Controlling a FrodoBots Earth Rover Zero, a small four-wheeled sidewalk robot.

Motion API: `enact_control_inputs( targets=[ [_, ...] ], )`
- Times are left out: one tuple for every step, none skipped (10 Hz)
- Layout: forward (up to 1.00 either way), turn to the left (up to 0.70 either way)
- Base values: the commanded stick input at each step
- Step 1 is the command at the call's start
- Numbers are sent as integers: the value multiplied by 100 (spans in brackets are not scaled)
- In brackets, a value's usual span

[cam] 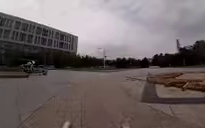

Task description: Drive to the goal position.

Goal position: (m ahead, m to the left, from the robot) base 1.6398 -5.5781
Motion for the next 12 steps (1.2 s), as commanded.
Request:
enact_control_inputs(
  targets=[
    [70, 0],
    [70, 0],
    [70, 0],
    [70, 0],
    [70, 0],
    [70, 0],
    [70, 0],
    [70, 0],
    [70, 0],
    [70, 0],
    [70, 0],
    [70, 0]
  ],
)
